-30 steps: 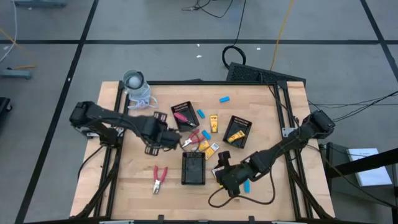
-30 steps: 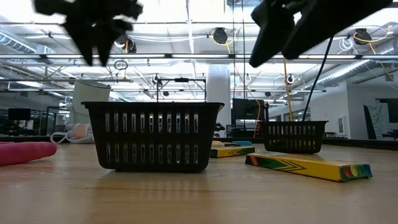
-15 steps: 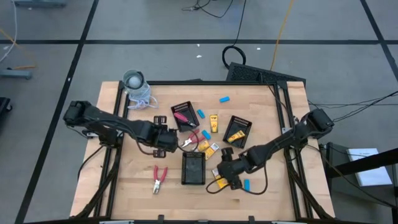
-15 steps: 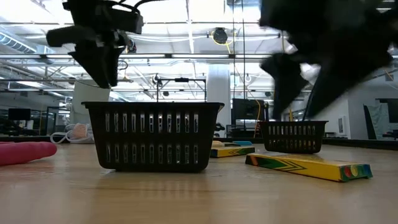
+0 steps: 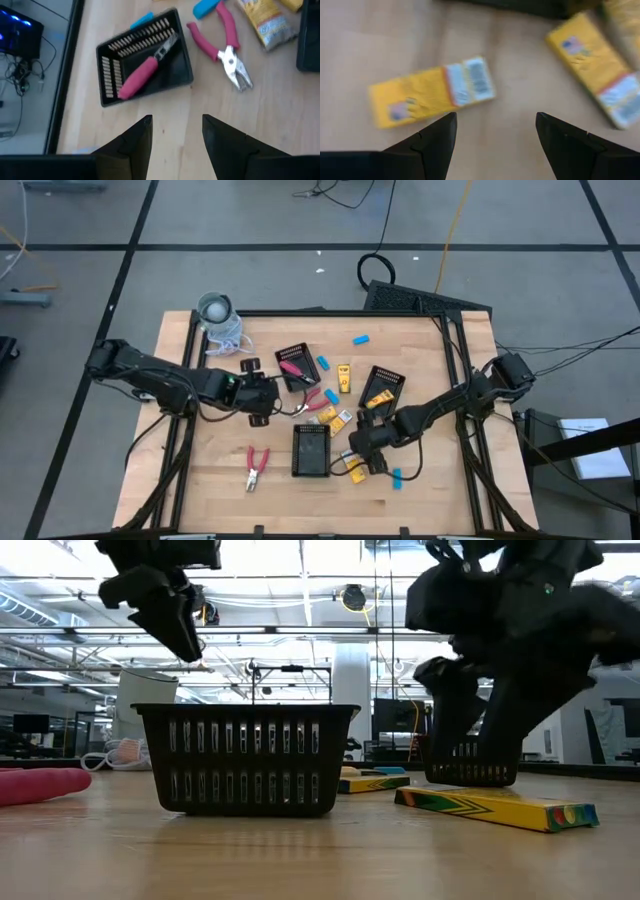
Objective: Pick & Place School Supplies
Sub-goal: Put the yellow crayon box into the left black basket
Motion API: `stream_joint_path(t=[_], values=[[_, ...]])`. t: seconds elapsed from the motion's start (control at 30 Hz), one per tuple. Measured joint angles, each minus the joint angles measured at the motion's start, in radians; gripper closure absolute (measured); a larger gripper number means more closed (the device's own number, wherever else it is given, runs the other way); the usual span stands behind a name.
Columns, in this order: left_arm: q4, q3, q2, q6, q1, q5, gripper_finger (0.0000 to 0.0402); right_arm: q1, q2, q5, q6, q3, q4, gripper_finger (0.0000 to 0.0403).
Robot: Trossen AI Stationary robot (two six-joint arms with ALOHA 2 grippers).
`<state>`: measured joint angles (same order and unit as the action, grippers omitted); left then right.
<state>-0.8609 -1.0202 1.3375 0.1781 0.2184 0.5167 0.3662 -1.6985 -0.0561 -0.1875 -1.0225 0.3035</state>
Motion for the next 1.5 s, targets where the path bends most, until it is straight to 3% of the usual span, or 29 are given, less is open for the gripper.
stream_joint_path(t=[0.23, 0.37, 0.73, 1.03, 1.23, 1.5], values=[[0.050, 0.014, 0.002, -0.032, 0.000, -0.016, 0.0224, 0.007, 0.000, 0.274, -0.241, 0.000, -0.106, 0.0140], [0.070, 0.014, 0.002, -0.045, 0.000, -0.019, 0.0224, 0.009, 0.000, 0.317, -0.393, 0.000, -0.171, 0.0140], [0.073, 0.014, 0.003, -0.072, 0.052, -0.019, 0.0224, 0.001, -0.027, 0.216, -0.657, -0.001, -0.225, 0.0112], [0.074, 0.014, 0.003, -0.052, 0.132, -0.018, 0.0225, 0.017, -0.074, 0.251, -0.774, -0.003, -0.187, 0.0104], [0.187, 0.014, 0.003, -0.081, 0.159, -0.016, 0.0225, 0.023, -0.049, 0.218, -0.651, -0.130, 0.151, 0.0104], [0.565, 0.013, 0.049, -0.272, 0.165, -0.236, 0.0225, 0.050, -0.043, -0.080, -0.431, -0.308, 0.370, 0.0104]])
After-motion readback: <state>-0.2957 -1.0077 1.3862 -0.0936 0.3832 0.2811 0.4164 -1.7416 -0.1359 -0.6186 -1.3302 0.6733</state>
